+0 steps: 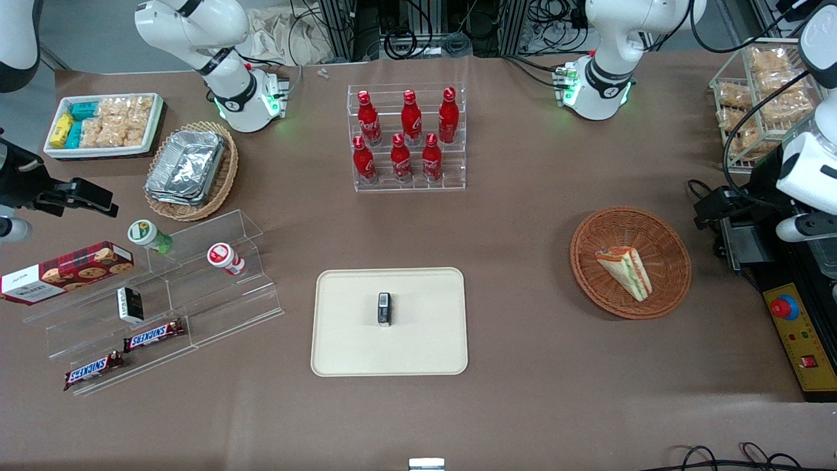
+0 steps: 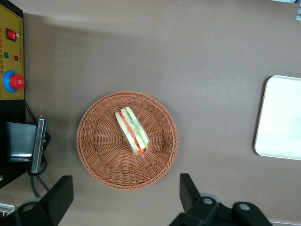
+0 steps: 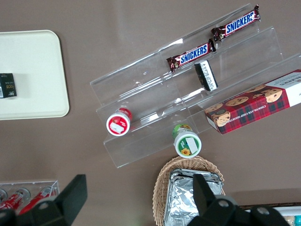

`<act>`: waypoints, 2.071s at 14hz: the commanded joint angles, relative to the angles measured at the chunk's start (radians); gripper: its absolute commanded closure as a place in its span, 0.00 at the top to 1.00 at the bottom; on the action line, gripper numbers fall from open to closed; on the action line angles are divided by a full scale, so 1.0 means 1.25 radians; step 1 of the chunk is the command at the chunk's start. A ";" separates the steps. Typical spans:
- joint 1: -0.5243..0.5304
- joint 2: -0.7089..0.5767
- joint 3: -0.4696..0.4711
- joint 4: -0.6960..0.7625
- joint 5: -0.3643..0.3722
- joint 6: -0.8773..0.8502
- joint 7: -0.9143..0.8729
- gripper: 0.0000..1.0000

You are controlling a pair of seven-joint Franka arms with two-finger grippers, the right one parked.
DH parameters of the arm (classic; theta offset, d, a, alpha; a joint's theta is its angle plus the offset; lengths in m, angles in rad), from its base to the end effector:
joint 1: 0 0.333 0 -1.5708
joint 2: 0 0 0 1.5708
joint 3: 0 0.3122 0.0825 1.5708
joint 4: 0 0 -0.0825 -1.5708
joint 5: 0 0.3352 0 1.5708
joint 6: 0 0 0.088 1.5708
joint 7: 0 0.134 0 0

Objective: Place sandwich from basket to tray
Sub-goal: 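Move the left gripper over the sandwich in the wicker basket, then lower the open left gripper around the wrapped sandwich and close it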

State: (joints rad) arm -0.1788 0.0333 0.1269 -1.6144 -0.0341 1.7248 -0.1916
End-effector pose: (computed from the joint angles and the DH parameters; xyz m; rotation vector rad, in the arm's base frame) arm 0.5304 -0.0327 0.5722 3.0927 0.2221 0.1135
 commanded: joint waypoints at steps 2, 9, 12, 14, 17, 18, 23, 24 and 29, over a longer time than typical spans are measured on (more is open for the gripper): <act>-0.010 0.014 0.010 0.035 -0.001 -0.021 0.008 1.00; -0.021 0.013 0.003 -0.065 -0.001 -0.018 -0.262 1.00; -0.023 0.005 0.002 -0.181 -0.001 0.097 -0.389 1.00; -0.021 0.005 0.002 -0.264 -0.001 0.200 -0.415 1.00; -0.025 0.041 -0.001 -0.308 -0.002 0.278 -0.472 1.00; -0.030 0.063 -0.009 -0.308 -0.002 0.291 -0.475 1.00; -0.029 0.123 -0.009 -0.309 -0.003 0.336 -0.476 1.00; -0.028 0.133 -0.009 -0.310 -0.003 0.337 -0.476 1.00; -0.023 0.144 -0.008 -0.381 -0.011 0.439 -0.477 1.00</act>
State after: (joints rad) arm -0.2043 0.2192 0.1133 -2.0353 -0.0349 2.2037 -0.7745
